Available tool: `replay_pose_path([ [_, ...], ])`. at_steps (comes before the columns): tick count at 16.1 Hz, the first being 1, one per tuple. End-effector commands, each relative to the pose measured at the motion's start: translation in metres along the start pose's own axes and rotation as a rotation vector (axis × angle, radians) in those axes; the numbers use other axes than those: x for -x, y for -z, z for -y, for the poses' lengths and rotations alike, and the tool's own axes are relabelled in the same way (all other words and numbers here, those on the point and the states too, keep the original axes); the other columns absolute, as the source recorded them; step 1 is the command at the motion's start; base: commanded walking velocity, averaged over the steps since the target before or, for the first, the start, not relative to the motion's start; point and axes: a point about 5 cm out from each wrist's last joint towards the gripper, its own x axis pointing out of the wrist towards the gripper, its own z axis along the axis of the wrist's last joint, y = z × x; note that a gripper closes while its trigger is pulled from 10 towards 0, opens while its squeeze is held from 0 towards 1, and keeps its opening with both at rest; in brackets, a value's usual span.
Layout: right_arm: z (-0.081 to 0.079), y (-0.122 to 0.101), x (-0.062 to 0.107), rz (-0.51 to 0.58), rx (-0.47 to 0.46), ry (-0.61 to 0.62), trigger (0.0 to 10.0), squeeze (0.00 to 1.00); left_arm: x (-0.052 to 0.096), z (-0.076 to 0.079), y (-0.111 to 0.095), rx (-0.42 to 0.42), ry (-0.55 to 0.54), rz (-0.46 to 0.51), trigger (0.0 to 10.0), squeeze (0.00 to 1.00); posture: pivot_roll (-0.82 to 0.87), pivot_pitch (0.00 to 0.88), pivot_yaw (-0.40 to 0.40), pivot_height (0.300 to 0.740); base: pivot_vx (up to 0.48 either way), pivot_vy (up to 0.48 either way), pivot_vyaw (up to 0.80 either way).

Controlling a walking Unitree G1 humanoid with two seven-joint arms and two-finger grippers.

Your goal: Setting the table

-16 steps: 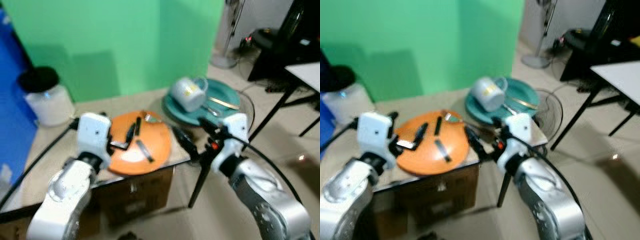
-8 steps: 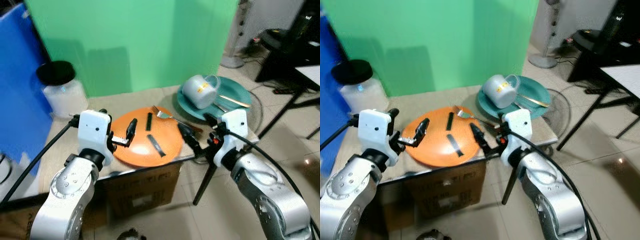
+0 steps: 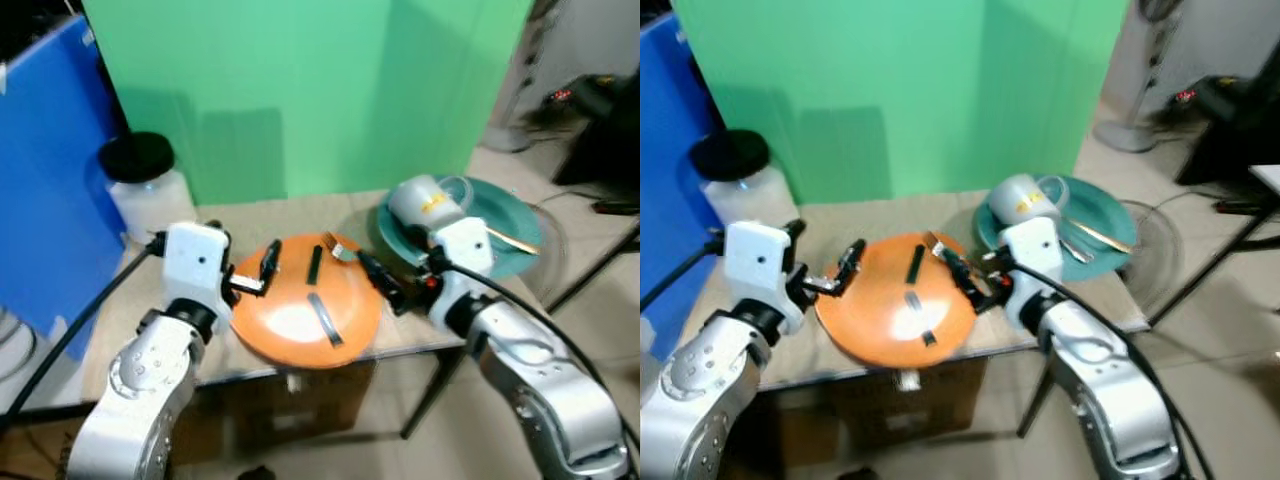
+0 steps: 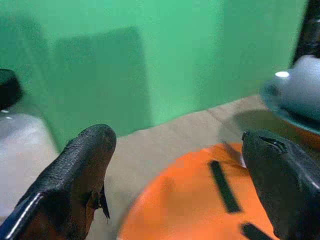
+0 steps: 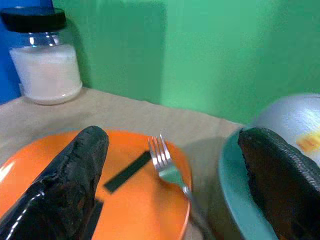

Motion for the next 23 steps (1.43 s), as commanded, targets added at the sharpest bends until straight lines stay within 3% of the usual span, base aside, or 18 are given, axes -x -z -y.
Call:
replay_pose_path([
  [1,-0.003,-0.001,-0.003,0.001,0.002,-0.029,10.0,0.9,0.002,-0.003,0.001,-0.011,-0.012,-0.011,10.0,0.0,0.19,0.0,-0.017,0.74,0.0,0.0,0.0],
  [2,-0.005,-0.001,-0.002,-0.008,0.03,-0.096,10.0,0.88,0.003,-0.002,0.002,-0.016,-0.002,-0.016,10.0,0.0,0.19,0.0,-0.018,0.74,0.0,0.0,0.0],
  [3,-0.006,-0.001,-0.002,-0.016,0.049,-0.138,10.0,0.97,0.003,-0.001,0.002,-0.015,0.016,-0.018,10.0,0.0,0.19,0.0,-0.018,0.74,0.0,0.0,0.0],
  [6,-0.002,0.001,-0.003,-0.043,0.086,-0.19,10.0,1.0,0.005,0.004,0.003,-0.019,0.087,-0.02,10.0,0.0,0.18,0.0,-0.019,0.74,0.0,0.0,0.0],
  [11,0.021,0.009,-0.036,-0.198,0.179,-0.243,10.0,1.0,0.001,0.006,0.011,-0.126,0.365,-0.096,10.0,0.0,0.18,0.0,-0.024,0.74,0.0,0.0,0.0],
  [12,0.024,0.012,-0.047,-0.246,0.214,-0.288,10.0,0.85,-0.002,0.002,0.011,-0.159,0.407,-0.106,10.0,0.0,0.18,0.0,-0.028,0.74,0.0,0.0,0.0],
  [13,0.024,0.014,-0.049,-0.267,0.224,-0.307,10.0,0.85,-0.003,0.001,0.011,-0.169,0.419,-0.11,10.0,0.0,0.17,0.0,-0.029,0.74,0.0,0.0,0.0],
  [14,0.028,0.016,-0.059,-0.3,0.246,-0.313,10.0,0.0,-0.005,-0.001,0.011,-0.18,0.445,-0.115,10.0,0.0,0.16,0.0,-0.031,0.74,0.0,0.0,0.0],
  [15,0.032,0.016,-0.072,-0.325,0.272,-0.292,10.0,0.0,-0.004,-0.002,0.01,-0.188,0.483,-0.117,10.0,0.0,0.17,0.0,-0.038,0.74,0.0,0.0,0.0],
  [21,0.044,0.026,-0.096,-0.4,0.285,-0.25,10.0,0.0,0.008,0.004,0.011,-0.178,0.57,-0.139,10.0,0.0,0.18,0.0,-0.042,0.74,0.0,0.0,0.0],
  [22,0.045,0.031,-0.1,-0.424,0.273,-0.253,5.4,0.0,0.012,0.005,0.011,-0.174,0.583,-0.144,10.0,0.0,0.19,0.0,-0.047,0.74,0.0,0.0,0.0],
  [23,0.045,0.033,-0.102,-0.432,0.261,-0.257,3.5,0.0,0.013,0.006,0.011,-0.171,0.587,-0.147,10.0,0.0,0.19,0.0,-0.048,0.74,0.0,0.0,0.0],
])
